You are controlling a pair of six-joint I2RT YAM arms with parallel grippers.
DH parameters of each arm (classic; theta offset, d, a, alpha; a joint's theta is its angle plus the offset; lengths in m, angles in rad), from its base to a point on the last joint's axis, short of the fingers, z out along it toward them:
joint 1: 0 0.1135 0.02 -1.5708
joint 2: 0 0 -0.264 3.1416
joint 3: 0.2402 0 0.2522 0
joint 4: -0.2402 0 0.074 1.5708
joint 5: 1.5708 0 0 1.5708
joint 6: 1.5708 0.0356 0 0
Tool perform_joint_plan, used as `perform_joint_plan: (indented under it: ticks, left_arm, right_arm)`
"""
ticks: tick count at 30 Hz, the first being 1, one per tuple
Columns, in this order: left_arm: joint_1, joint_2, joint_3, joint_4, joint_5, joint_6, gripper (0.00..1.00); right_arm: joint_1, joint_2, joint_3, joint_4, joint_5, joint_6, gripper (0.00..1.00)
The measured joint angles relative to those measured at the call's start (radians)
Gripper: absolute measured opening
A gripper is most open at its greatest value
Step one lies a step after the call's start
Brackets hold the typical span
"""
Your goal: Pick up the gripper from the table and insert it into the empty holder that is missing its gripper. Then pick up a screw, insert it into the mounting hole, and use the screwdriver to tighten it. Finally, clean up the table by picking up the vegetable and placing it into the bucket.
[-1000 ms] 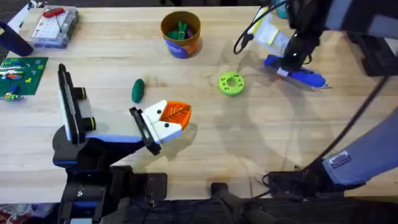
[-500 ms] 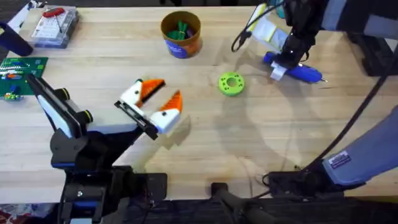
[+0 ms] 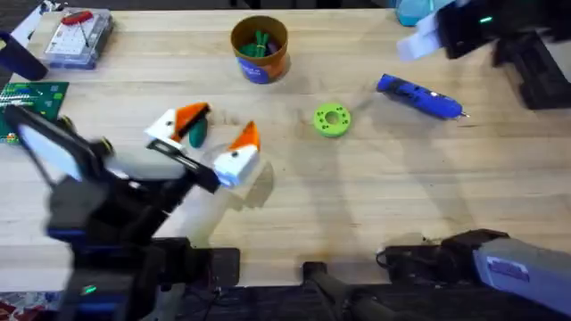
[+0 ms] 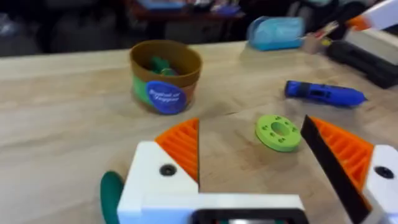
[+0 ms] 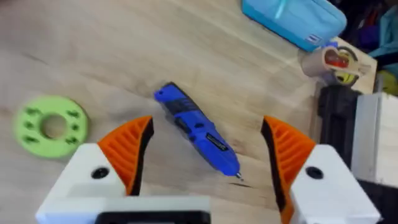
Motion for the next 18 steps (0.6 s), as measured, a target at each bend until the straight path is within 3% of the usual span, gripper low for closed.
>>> perform_joint_plan:
  ticks: [4, 10, 14, 18]
  left_arm:
    - [0.0, 0.149, 0.226, -0.185, -0.14, 0.013, 0.987]
    - [0.0, 0.49, 0.603, -0.465, -0.306, 0.084, 0.987]
    - [0.0, 0.699, 0.772, -0.604, -0.394, 0.103, 0.987]
    - [0.0, 0.868, 0.861, -0.676, -0.464, 0.131, 0.987]
  right_arm:
    - [0.044, -0.145, 0.002, -0.059, -0.001, 0.187, 0.996]
    - [0.095, -0.309, 0.003, -0.23, -0.005, 0.345, 0.997]
    - [0.1, -0.377, 0.005, -0.368, -0.007, 0.392, 0.996]
    - [0.1, -0.401, 0.005, -0.481, -0.008, 0.437, 0.996]
